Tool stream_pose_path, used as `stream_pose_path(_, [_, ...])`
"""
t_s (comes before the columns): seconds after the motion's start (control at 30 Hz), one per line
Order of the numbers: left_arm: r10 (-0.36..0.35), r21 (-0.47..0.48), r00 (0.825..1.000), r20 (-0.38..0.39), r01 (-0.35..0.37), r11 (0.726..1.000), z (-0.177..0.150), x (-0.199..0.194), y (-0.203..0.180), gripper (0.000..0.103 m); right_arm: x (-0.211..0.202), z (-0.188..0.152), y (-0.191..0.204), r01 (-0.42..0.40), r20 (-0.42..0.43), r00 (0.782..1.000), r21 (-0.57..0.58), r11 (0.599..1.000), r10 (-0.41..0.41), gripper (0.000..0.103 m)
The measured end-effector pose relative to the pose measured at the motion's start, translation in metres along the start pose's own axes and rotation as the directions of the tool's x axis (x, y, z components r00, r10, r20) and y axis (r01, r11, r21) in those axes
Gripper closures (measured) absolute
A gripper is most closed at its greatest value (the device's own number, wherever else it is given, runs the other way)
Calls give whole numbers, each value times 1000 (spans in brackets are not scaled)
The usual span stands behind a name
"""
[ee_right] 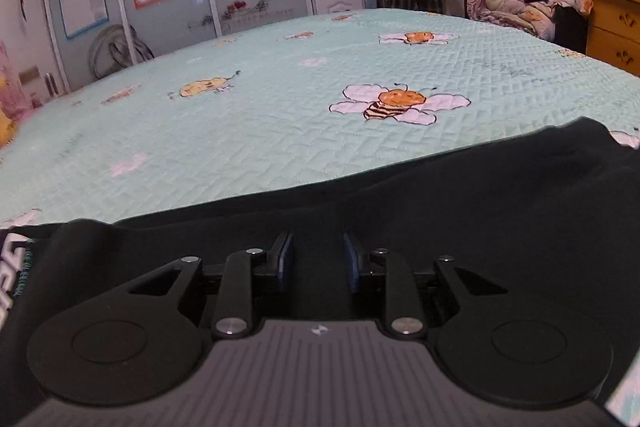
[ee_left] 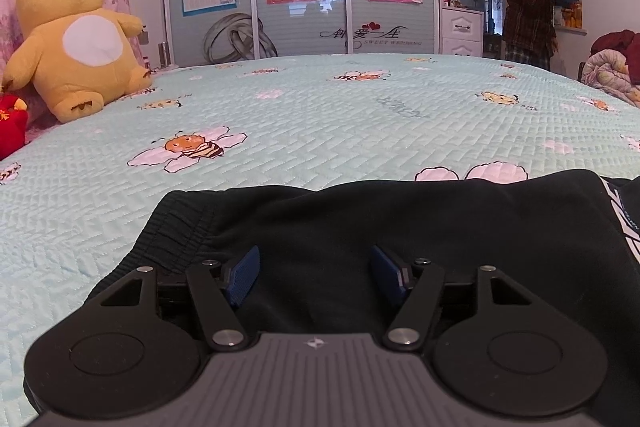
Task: Fold clothes
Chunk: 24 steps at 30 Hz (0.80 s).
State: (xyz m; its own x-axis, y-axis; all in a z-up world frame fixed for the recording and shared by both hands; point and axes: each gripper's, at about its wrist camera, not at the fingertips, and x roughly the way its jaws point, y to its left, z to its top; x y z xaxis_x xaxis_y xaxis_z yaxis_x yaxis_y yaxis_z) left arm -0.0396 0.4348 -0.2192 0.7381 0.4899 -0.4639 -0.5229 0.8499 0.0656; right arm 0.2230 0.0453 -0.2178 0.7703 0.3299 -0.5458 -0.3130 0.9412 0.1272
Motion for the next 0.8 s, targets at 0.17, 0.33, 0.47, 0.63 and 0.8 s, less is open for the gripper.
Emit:
stream_pose_path(0.17, [6, 0, 1000, 3, -6, 1000, 0, -1, 1, 35, -6, 14, 2, 37, 32, 999, -98, 995, -34, 71])
stream_pose_path(0.33, [1, -6, 1000, 1, -1, 1000, 1, -1, 2, 35, -39, -4, 11, -91, 16, 995, -323, 942, 102, 40])
stream_pose_path(0.47, [27, -7, 1000, -9, -27, 1000, 4, -6, -1, 35, -43, -14, 19, -89, 12, 994, -466, 880, 107, 34])
stream_pose_path(0.63, [112, -32, 993, -44, -113, 993, 6, -48, -30, 23, -23, -9, 10, -119, -18, 992, -508, 853, 127, 18])
stream_pose_path(0.8, [121, 94, 992, -41, -117, 989, -18, -58, -73, 22, -13, 2, -4, -205, -94, 979, -445, 872, 182, 20])
